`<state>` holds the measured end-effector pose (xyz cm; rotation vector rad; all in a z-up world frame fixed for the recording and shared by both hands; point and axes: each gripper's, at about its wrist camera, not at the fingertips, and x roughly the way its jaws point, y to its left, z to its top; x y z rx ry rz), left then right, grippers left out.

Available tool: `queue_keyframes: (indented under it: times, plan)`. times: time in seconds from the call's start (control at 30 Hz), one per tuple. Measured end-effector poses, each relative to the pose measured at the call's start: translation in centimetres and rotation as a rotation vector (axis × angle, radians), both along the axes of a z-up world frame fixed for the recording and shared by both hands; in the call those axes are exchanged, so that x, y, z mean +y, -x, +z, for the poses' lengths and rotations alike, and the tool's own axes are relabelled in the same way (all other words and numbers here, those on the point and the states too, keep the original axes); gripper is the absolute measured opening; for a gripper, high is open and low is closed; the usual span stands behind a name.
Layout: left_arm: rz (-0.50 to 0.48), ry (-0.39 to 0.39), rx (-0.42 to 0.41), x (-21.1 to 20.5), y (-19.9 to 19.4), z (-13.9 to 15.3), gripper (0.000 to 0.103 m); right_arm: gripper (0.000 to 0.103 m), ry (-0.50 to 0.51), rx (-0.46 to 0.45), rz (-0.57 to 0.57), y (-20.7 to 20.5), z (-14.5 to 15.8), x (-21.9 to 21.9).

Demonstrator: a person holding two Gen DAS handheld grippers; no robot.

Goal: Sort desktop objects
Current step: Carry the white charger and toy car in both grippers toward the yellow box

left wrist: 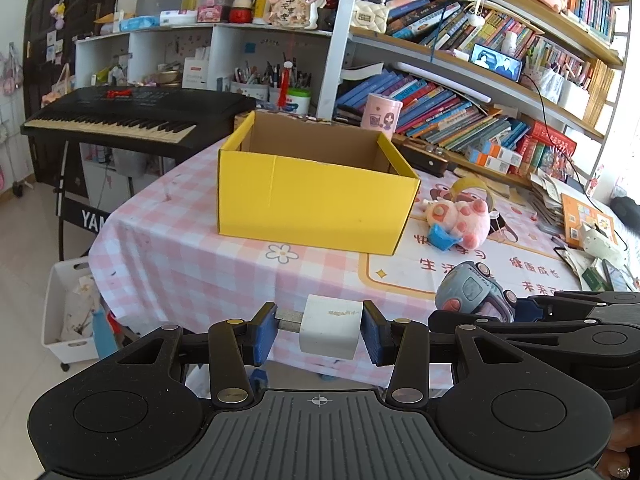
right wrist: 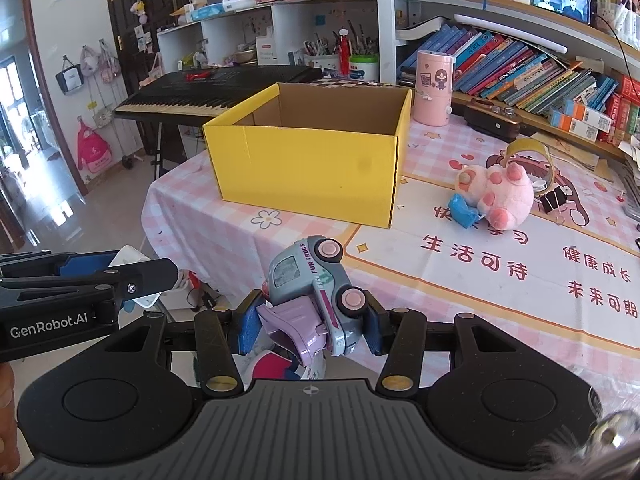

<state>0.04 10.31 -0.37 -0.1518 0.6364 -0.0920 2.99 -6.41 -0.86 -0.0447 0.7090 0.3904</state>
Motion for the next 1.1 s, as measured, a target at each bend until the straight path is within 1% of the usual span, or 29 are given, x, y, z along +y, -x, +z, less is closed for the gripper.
queue_keyframes:
  times: [0.5, 0.9, 1.1]
  plan:
    - [0.028, -0.003, 0.007, 0.5, 0.3, -0.2, 0.043, 0.047, -0.007, 0.011, 0.035, 0.0, -0.2, 0.8]
    - [-0.022, -0.015, 0.032, -1.0, -0.7, -0.4, 0.043, 0.047, -0.024, 0.04, 0.0, -0.6, -0.6, -1.1]
    - [-0.03, -0.025, 0.049, -1.5, -1.4, -0.6, 0.043, 0.047, -0.036, 0.052, -0.006, -1.3, -0.9, -1.6]
